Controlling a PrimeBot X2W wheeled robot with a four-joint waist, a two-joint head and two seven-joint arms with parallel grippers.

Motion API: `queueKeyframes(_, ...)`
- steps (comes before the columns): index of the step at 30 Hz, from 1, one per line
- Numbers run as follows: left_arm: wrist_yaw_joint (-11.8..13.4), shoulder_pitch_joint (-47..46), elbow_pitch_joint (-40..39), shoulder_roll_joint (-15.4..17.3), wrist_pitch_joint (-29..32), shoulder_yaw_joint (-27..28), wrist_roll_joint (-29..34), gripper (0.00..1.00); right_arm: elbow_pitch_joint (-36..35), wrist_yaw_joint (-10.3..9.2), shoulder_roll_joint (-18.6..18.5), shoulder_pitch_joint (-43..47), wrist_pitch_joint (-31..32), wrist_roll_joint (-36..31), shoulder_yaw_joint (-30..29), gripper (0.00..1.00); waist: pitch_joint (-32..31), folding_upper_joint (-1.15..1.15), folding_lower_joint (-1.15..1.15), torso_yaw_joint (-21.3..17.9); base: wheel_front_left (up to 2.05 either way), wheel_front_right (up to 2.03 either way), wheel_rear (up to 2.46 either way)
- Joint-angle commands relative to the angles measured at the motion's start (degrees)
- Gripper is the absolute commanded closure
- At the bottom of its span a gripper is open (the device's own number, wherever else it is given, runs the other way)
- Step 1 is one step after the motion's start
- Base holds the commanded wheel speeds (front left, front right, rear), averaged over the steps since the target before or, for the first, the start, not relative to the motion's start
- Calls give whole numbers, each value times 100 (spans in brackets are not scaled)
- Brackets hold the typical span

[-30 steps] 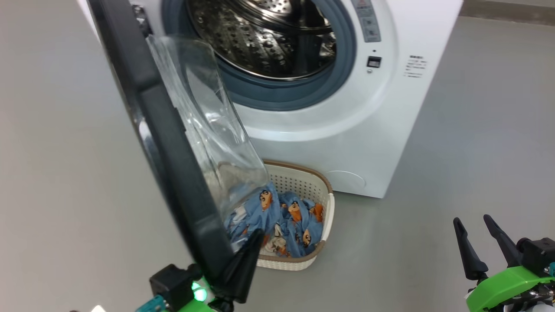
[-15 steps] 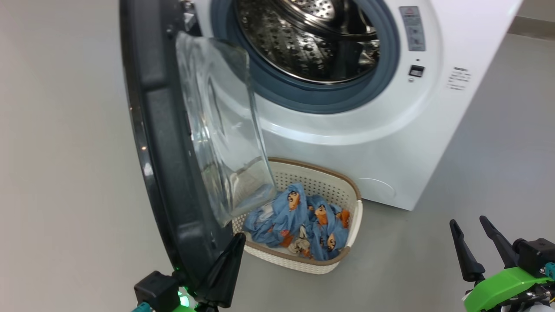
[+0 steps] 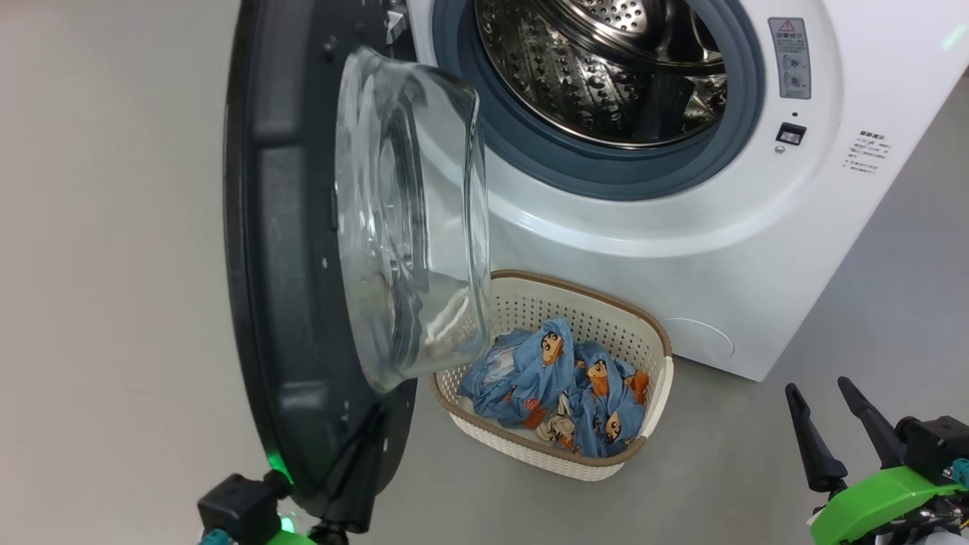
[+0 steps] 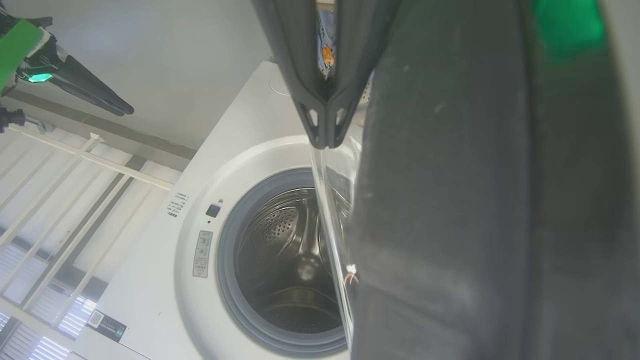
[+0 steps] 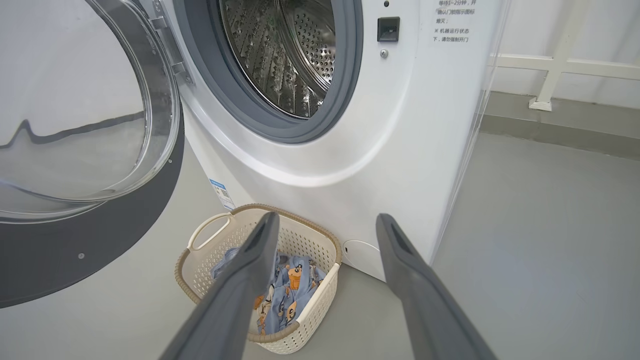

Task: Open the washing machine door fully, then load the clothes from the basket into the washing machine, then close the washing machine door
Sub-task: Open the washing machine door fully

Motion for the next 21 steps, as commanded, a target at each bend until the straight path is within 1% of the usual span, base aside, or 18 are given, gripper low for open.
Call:
queueKeyframes(1, 90, -60, -142, 168, -4, 339, -30, 100, -118, 9, -103, -70, -70, -55, 116, 0, 2, 0, 0, 31, 0, 0, 0)
queueKeyframes(14, 375, -120, 12, 403, 0, 855, -186, 100, -123, 9, -120, -86, -70, -73, 168, 0, 50, 0, 0, 243, 0, 0, 0)
queueKeyframes(21, 423, -326, 316, 608, -54, 1223, -284, 100, -109, 9, -122, -133, -70, -81, 236, 0, 77, 0, 0, 291, 0, 0, 0)
